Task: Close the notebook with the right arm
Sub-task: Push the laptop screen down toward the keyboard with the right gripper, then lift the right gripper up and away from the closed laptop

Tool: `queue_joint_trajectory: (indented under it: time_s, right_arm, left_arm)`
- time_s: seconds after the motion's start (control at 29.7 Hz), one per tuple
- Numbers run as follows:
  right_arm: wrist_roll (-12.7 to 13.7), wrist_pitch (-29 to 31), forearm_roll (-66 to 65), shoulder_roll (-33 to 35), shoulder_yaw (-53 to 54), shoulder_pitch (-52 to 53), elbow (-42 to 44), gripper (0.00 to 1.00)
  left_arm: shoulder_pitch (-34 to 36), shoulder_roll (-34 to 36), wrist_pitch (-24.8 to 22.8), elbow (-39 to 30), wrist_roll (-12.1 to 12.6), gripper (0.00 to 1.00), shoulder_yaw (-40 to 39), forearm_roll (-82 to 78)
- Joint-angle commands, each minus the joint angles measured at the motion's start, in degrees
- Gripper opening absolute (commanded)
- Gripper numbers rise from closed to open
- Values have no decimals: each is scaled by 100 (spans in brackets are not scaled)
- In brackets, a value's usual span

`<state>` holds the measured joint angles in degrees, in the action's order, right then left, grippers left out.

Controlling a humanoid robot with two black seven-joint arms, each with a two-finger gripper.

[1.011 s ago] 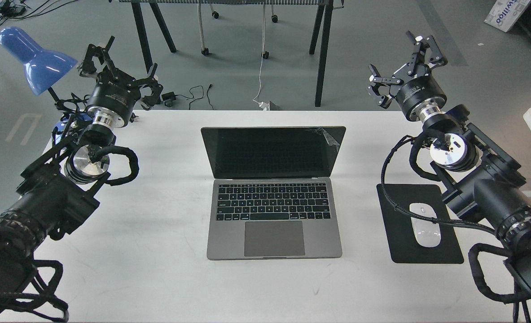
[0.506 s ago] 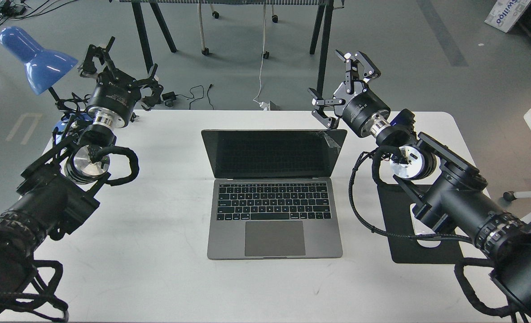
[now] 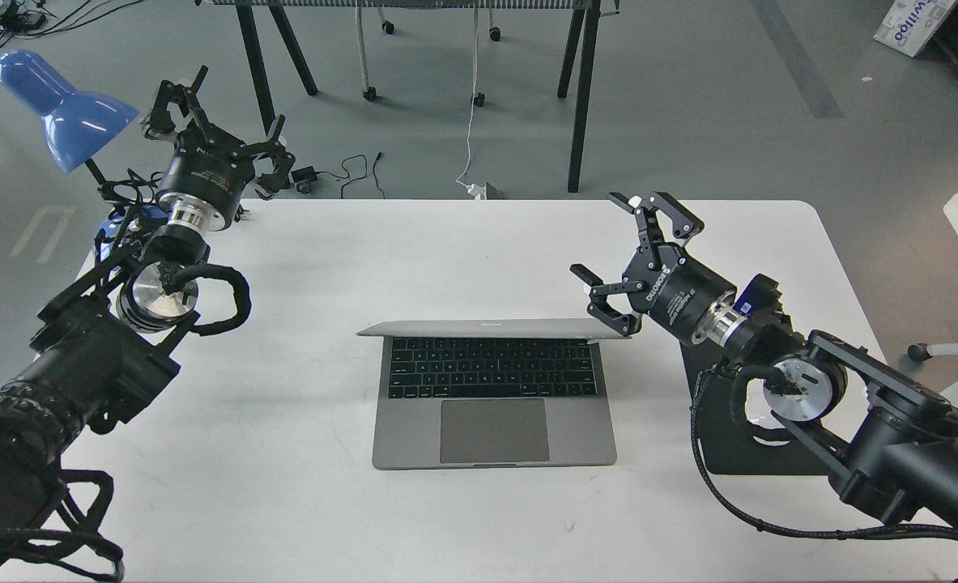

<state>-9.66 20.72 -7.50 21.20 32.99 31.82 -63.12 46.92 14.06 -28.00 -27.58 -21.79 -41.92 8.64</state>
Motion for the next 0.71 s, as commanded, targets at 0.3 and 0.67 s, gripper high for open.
queue_joint_trajectory:
  time_s: [0.3,0.67]
  right_arm:
    - [-45,-16,-1130,-20,-785,-466,-16,100]
    - [-45,-191,-1509,-81,-794,-651,396,100]
  left_arm:
    - [1,9,0,-2,-1,100,0,6]
    - [1,9,0,-2,-1,100,-9,6]
